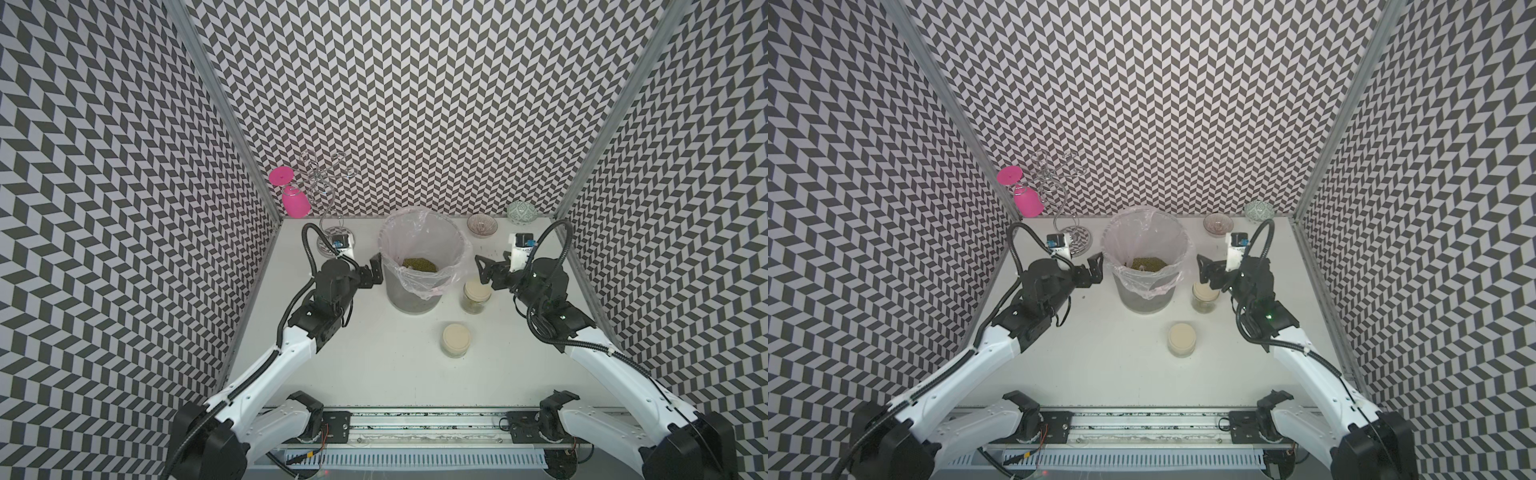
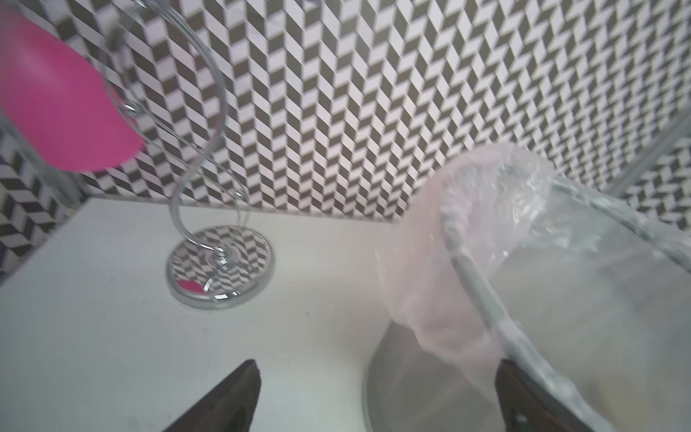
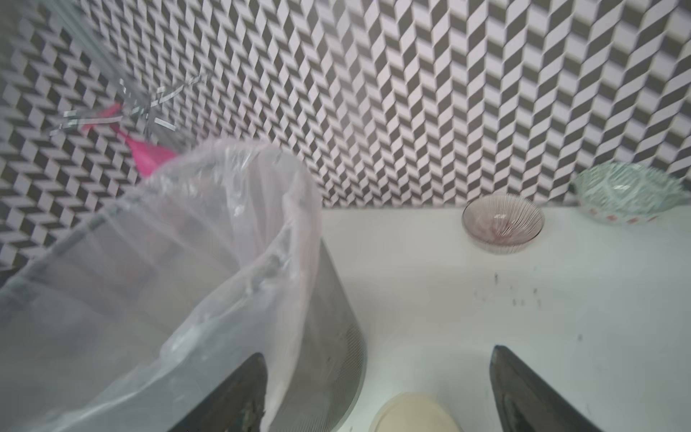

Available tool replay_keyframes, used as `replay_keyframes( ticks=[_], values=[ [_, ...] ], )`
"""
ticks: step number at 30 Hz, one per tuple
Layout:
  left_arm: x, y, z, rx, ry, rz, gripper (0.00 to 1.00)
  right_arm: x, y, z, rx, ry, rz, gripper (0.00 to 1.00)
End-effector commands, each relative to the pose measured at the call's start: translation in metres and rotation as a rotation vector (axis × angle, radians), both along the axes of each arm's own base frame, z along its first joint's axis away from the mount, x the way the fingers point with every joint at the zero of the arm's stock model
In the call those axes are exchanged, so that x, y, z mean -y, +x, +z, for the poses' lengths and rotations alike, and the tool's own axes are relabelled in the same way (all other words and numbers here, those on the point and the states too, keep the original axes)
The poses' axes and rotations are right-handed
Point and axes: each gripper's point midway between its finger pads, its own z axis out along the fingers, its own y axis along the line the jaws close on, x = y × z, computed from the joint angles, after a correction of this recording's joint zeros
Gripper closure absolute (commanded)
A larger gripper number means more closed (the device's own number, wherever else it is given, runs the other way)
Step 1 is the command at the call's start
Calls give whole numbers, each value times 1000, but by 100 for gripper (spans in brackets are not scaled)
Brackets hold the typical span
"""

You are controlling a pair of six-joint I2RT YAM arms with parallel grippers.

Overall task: Empty moldy mung beans from jars
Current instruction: Pick up the jar from the center of the board.

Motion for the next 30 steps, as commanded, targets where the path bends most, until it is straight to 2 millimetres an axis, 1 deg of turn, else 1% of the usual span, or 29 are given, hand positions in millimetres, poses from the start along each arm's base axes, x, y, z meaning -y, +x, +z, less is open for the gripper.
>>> replay_keyframes(
  ticks=[1,2,3,5,7,8,9,13,16,19,21,23,25,27,28,30],
  values=[
    [31,-43,-21,-111,3,-119,1,-19,-29,-29,-174,58,102,15],
    [43,-57,-20,-112,2,-183,1,-23,-35,-33,-198,66,123,17],
    [50,-68,-22,-125,12,-214,0,-25,-41,-37,-221,75,136,18],
    [51,-82,-27,-154,20,-216,0,-30,-51,-43,-236,93,178,20],
    [51,-90,-28,-167,7,-230,1,-34,-57,-45,-238,117,199,26],
    [52,-94,-27,-165,-2,-248,2,-39,-60,-45,-239,132,224,30],
    [55,-98,-27,-169,-8,-266,2,-44,-62,-46,-246,148,248,33],
    [74,-112,-26,-182,-2,-335,2,-70,-65,-46,-256,155,298,33],
    [91,-125,-26,-175,14,-371,0,-79,-59,-39,-228,186,291,34],
    [102,-135,-25,-170,33,-380,0,-91,-49,-31,-215,223,301,39],
    [109,-139,-24,-168,39,-386,0,-99,-39,-30,-218,223,293,41],
    [116,-145,-28,-184,34,-399,1,-106,-29,-29,-218,223,286,42],
    [127,-152,-37,-195,55,-420,1,-112,-22,-30,-222,219,291,42],
    [136,-157,-48,-204,90,-438,1,-112,-18,-30,-231,195,283,41],
    [141,-158,-53,-209,108,-451,0,-109,-19,-33,-246,174,273,39],
    [151,-159,-59,-213,135,-479,0,-98,-24,-35,-252,138,236,34]
  ],
)
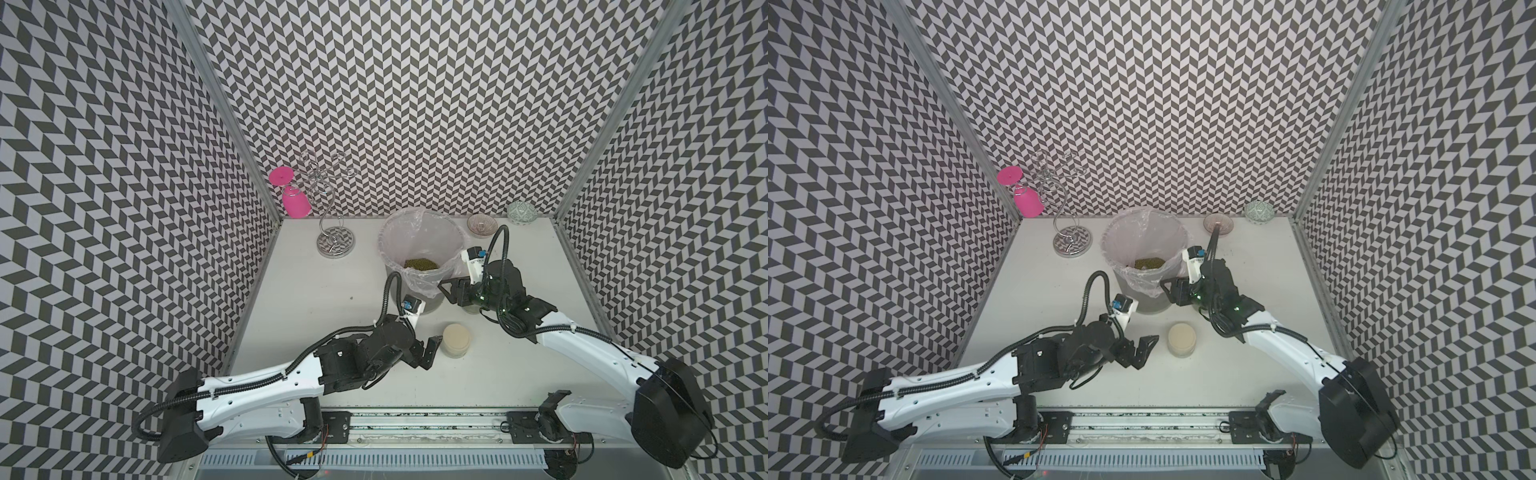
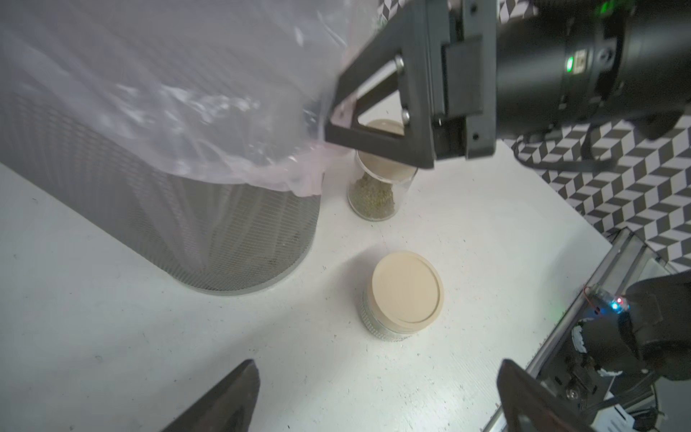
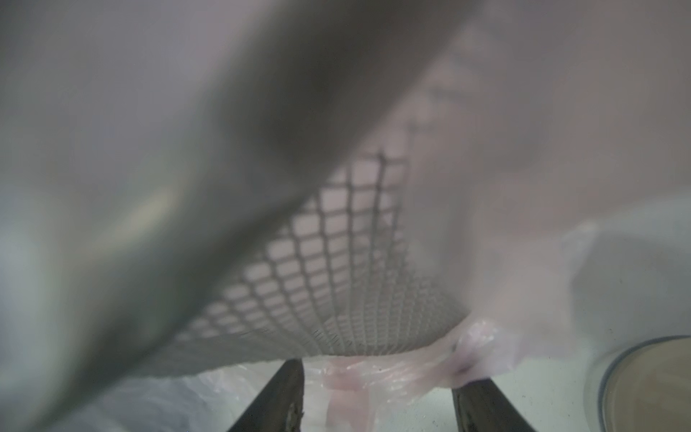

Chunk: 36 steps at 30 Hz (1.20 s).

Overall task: Empty moldy mung beans from jars
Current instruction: Pick up the jar from the center of the board.

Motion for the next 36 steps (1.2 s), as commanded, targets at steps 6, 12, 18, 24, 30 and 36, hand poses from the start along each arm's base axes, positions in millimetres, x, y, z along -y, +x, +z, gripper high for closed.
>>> replay_keyframes(
  ticks=[6,12,18,24,30,36],
  values=[
    [42,8,-6,35,33,-58,0,58,-22,17,78,-73,-195,25],
    [74,14,-26,-8,68,-78,0,103,-27,-10,28,-105,-290,21],
    [98,10,-54,-51,103,-147,0,125,-25,-29,-29,-72,-313,20],
    [104,20,-75,-60,171,-123,0,127,-24,-36,-39,-59,-299,19],
    [106,32,-96,-73,241,-94,0,124,-26,-45,-50,-52,-283,18],
    [101,39,-115,-106,248,-81,0,124,-25,-48,-50,-58,-281,18]
  ],
)
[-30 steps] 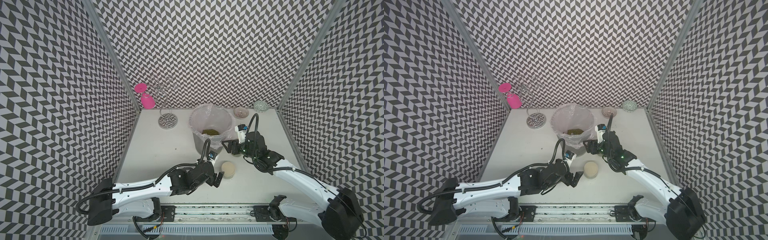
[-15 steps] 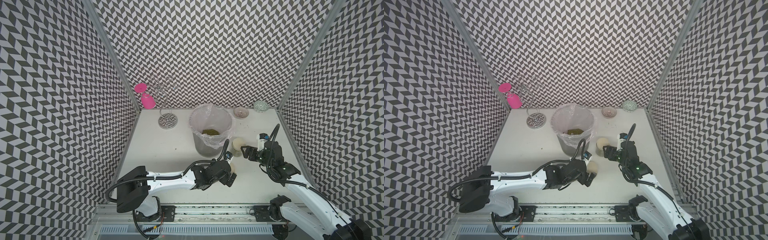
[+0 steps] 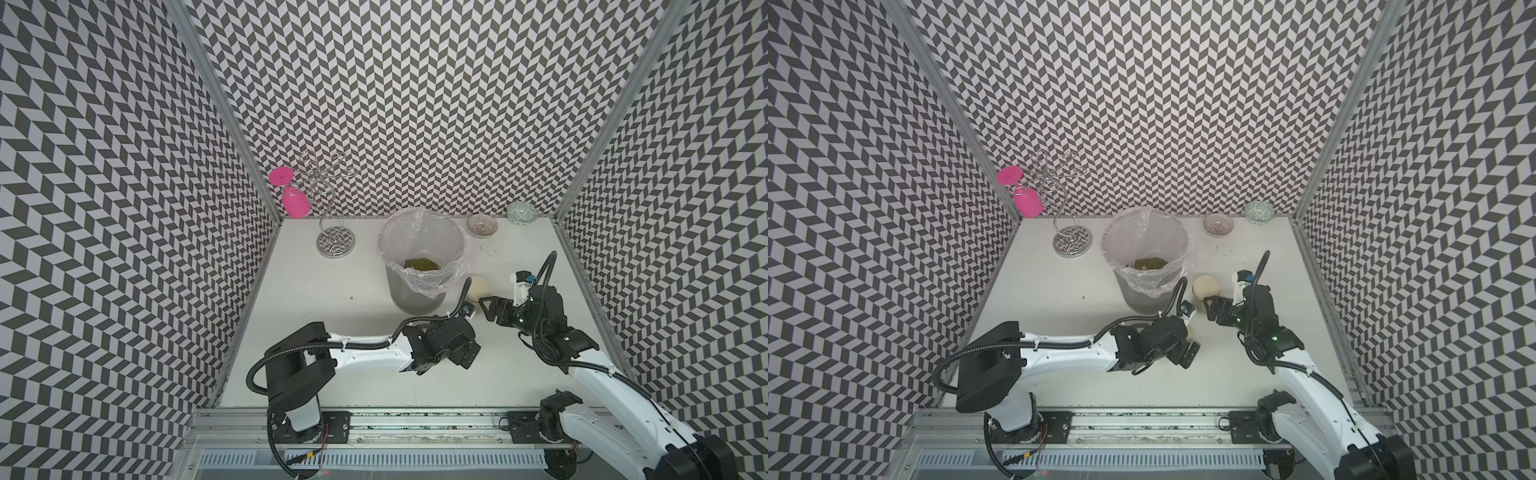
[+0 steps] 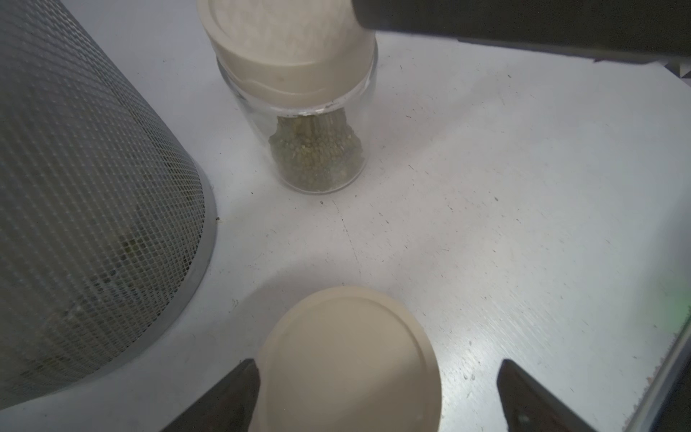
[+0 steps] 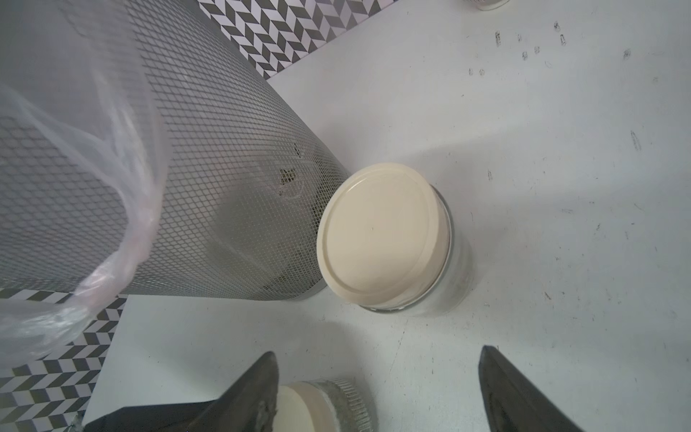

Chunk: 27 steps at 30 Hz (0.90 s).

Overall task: Empty moldy mung beans from jars
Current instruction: Pick up the jar from the center of the board.

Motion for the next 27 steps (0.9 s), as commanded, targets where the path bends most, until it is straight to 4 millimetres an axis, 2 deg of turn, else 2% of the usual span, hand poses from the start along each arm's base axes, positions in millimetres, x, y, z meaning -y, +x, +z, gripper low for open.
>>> replay_keyframes(
  ticks=[1,5,9,16,27],
  values=[
    [-5,4,-15,-31,16,19,0,-3,6,9,52,15,13,18],
    [-1,4,-18,-37,12,1,0,-7,4,8,52,24,36,17],
    [3,-6,-16,-68,-12,-41,0,-8,3,7,51,19,54,16],
    [-8,-12,-1,-45,-4,-82,0,-12,1,10,61,25,82,16],
    [-19,-12,-32,-45,105,-88,0,-19,-4,-2,23,26,136,16]
  ],
)
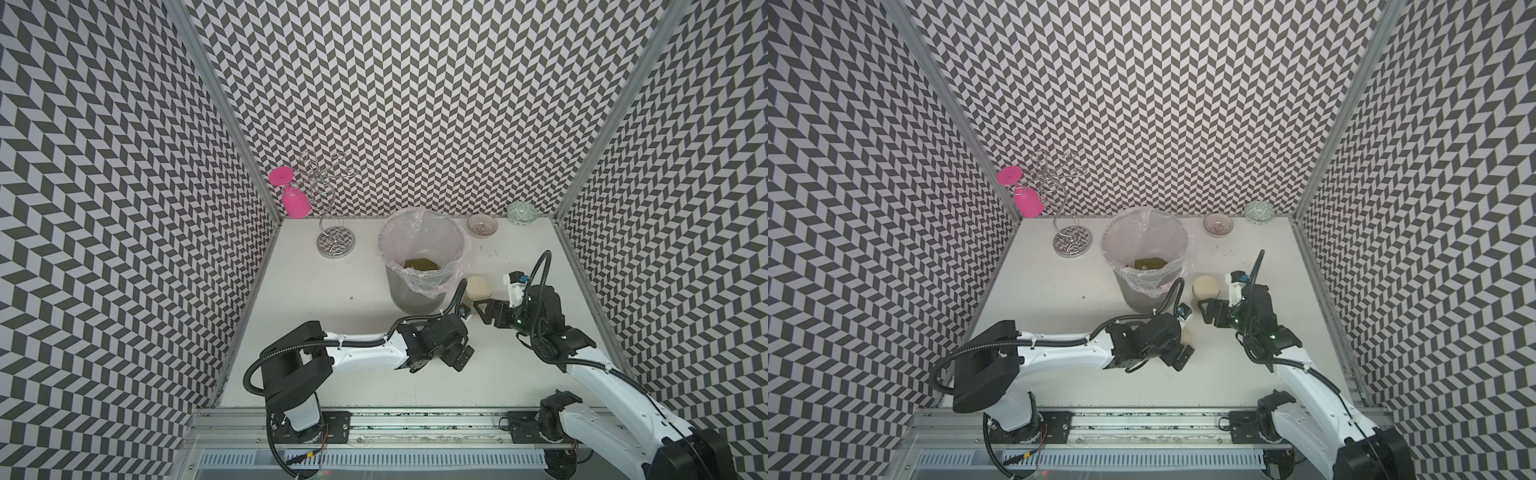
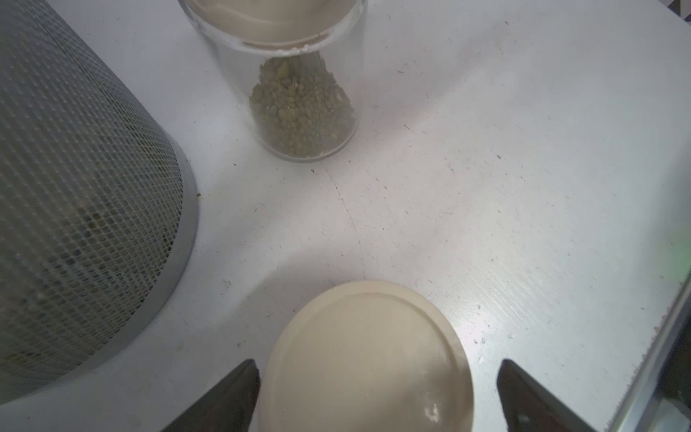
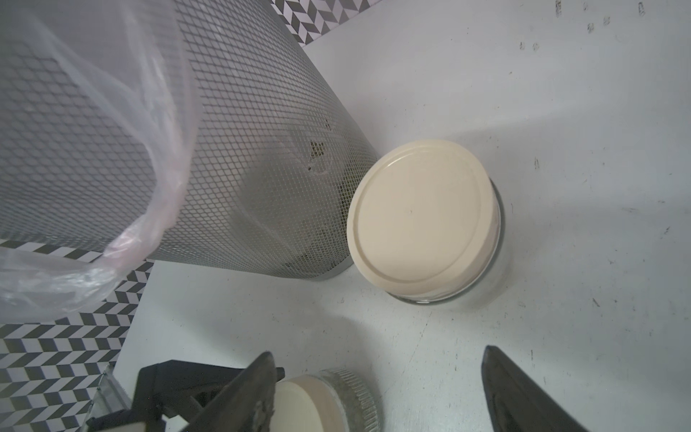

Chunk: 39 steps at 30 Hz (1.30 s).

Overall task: Empty moldy mung beans from jars
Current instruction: Pick up the jar from the center of the board.

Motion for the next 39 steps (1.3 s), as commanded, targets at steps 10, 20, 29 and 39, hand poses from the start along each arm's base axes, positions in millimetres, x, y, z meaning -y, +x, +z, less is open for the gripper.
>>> replay_keyframes(
  ticks=[10,20,29,39],
  values=[
    [-7,3,-23,30,55,-3,12,-12,-5,11,72,23,97,14],
    [-25,-3,-21,24,46,26,18,-27,-22,11,90,68,214,18],
    [-64,-16,-19,1,48,131,18,-62,-57,-3,67,83,370,35],
    [-112,-30,-22,-75,-4,300,16,-103,-94,-4,153,126,516,13]
  ],
)
